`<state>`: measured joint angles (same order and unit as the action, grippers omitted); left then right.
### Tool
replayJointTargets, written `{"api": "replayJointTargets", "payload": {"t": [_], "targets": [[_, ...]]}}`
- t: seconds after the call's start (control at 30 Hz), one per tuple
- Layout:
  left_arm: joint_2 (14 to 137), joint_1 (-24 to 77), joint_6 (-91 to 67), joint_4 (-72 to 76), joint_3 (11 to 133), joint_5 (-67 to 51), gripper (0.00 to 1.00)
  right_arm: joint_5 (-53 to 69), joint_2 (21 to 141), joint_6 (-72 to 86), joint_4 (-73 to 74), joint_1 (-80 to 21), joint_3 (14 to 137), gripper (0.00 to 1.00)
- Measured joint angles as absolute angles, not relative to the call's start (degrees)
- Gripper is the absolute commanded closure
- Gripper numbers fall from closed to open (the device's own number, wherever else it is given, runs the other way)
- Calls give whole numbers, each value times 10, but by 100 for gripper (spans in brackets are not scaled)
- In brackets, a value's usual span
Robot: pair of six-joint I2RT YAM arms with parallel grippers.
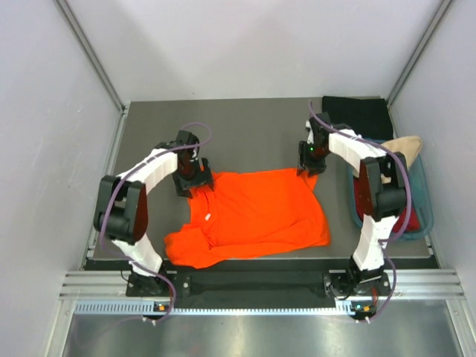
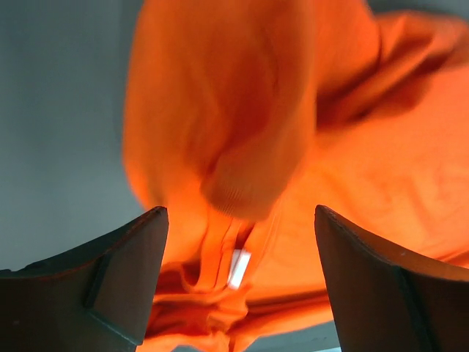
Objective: Fold and stack the t-shirts
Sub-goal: Flatten the tshirt out
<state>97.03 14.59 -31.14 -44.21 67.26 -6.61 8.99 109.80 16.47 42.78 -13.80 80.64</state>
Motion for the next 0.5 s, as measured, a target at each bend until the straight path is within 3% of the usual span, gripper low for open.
{"api": "replayJointTargets", "payload": {"t": [0.07, 0.13, 0.17, 0.2, 0.23, 0.3, 0.37, 0.4, 0.5], "targets": [[1005, 148, -308, -434, 695, -69, 23, 82, 1126, 163, 425, -140, 839, 54], [1040, 149, -300, -433, 724, -72, 37, 75, 1145, 159, 425, -144, 858, 55], [1055, 149, -297, -434, 739, -73, 46, 70, 1153, 156, 425, -146, 863, 57], [1072, 149, -293, -433, 755, -74, 65, 67, 1161, 154, 425, -149, 865, 59], [1086, 149, -291, -434, 770, -74, 74, 62, 1169, 152, 426, -150, 868, 60], [1105, 149, -280, -437, 795, -70, 93, 53, 1180, 147, 429, -152, 878, 72], [1118, 149, -271, -446, 823, -63, 100, 43, 1189, 146, 429, -153, 893, 81], [1123, 149, -266, -453, 839, -57, 100, 39, 1199, 145, 432, -153, 905, 90], [1139, 147, -252, -480, 907, -29, 100, 32, 1225, 145, 449, -153, 945, 100]]}}
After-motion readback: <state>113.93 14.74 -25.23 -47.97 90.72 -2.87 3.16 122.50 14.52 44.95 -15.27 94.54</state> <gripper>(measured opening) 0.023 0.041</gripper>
